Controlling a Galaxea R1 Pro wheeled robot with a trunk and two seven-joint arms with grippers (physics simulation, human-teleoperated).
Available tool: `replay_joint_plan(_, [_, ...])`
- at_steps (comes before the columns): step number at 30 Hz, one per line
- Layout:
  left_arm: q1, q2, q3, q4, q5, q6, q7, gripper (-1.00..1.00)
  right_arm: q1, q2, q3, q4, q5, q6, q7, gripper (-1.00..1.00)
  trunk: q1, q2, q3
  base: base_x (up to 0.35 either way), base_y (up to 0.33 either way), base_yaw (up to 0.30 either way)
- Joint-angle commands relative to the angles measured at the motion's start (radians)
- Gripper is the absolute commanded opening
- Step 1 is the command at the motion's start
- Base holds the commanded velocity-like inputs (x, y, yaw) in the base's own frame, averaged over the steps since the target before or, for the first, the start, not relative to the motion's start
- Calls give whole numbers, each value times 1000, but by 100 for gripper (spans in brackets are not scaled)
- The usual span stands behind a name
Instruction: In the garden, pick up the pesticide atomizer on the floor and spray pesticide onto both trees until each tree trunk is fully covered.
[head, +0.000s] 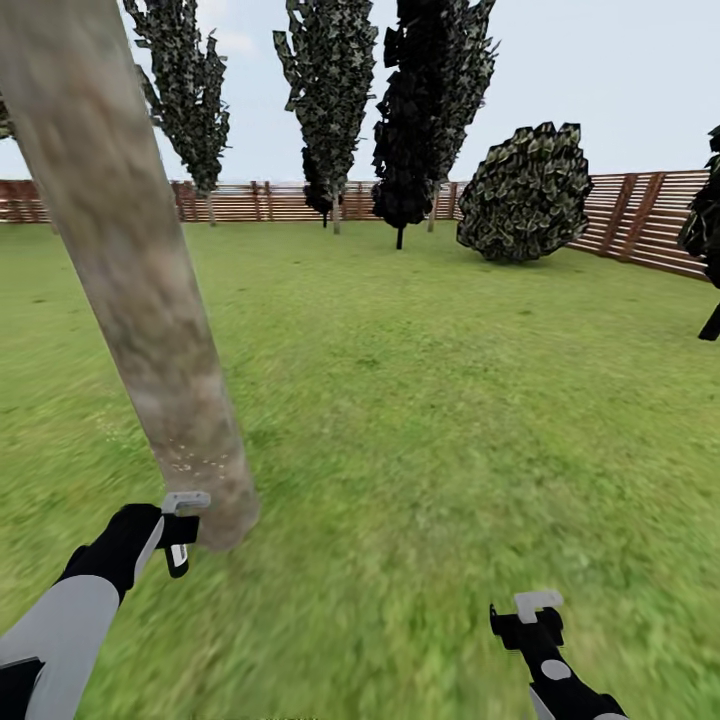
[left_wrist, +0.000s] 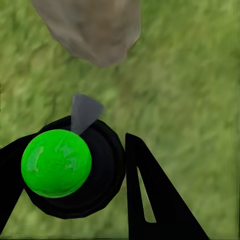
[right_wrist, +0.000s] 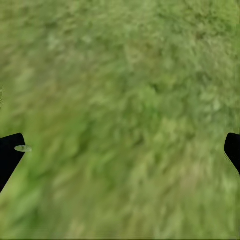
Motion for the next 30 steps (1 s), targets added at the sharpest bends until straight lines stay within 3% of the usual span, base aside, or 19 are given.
replay_joint_plan(1, [-1, -1, 6, -2, -11, 4, -8, -100, -1, 1, -7, 2, 11, -4, -3, 100, 0, 0, -1, 0, -273, 273])
replay_joint_plan(24, [-1, -1, 6, -3, -11, 5, -8, -100, -1, 2, -7, 2, 11, -4, -3, 100, 0, 0, -1, 56, -273, 275])
replay_joint_plan(30, [-1, -2, 6, -3, -9, 5, -8, -100, -1, 2, -7, 2, 11, -4, -2, 100, 0, 0, -1, 145, -271, 62])
